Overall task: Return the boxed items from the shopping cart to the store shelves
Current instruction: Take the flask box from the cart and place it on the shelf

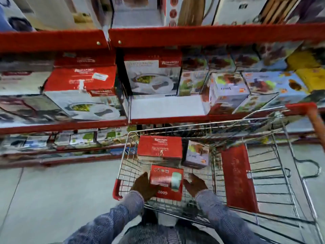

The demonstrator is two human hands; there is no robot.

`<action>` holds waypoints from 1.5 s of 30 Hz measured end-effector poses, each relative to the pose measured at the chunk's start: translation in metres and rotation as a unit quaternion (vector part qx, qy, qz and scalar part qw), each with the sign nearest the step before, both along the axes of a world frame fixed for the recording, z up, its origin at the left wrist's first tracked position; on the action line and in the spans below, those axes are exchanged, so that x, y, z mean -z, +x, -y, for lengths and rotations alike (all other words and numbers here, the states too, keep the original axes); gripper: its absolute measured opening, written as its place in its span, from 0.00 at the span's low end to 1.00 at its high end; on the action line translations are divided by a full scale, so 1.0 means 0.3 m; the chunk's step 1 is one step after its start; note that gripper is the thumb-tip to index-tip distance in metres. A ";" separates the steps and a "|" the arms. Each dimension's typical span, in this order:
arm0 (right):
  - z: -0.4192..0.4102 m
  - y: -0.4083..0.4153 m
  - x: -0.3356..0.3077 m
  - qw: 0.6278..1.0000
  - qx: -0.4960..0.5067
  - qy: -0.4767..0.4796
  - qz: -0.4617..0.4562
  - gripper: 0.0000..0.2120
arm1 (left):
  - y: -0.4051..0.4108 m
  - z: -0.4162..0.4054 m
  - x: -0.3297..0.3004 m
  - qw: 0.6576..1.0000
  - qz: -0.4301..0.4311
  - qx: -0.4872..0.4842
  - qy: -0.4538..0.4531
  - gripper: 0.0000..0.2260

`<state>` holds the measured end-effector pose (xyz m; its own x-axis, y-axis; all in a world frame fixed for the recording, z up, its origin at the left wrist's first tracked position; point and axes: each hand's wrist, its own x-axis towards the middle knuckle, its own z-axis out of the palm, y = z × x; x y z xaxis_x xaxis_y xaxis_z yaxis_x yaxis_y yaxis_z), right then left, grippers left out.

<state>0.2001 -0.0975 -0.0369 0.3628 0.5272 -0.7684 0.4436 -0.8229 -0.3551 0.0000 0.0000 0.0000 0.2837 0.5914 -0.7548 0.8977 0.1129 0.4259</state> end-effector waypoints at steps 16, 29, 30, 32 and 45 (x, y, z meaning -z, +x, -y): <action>-0.011 0.017 -0.110 0.957 0.228 0.094 -0.152 0.18 | -0.014 -0.032 -0.059 0.961 0.124 -0.221 -0.112 0.21; -0.201 0.130 -0.774 0.873 0.133 0.457 -0.112 0.11 | -0.026 -0.155 -0.699 0.868 0.421 -0.218 0.150 0.16; -0.220 0.133 -0.823 0.863 0.122 0.479 -0.108 0.12 | -0.026 -0.164 -0.740 0.862 0.428 -0.207 0.175 0.17; -0.260 0.137 -0.924 0.844 0.091 0.519 -0.102 0.13 | -0.028 -0.185 -0.818 0.846 0.446 -0.191 0.221 0.19; -0.504 0.085 -1.433 0.718 -0.001 0.690 -0.092 0.16 | -0.059 -0.411 -1.250 0.730 0.517 -0.135 0.426 0.12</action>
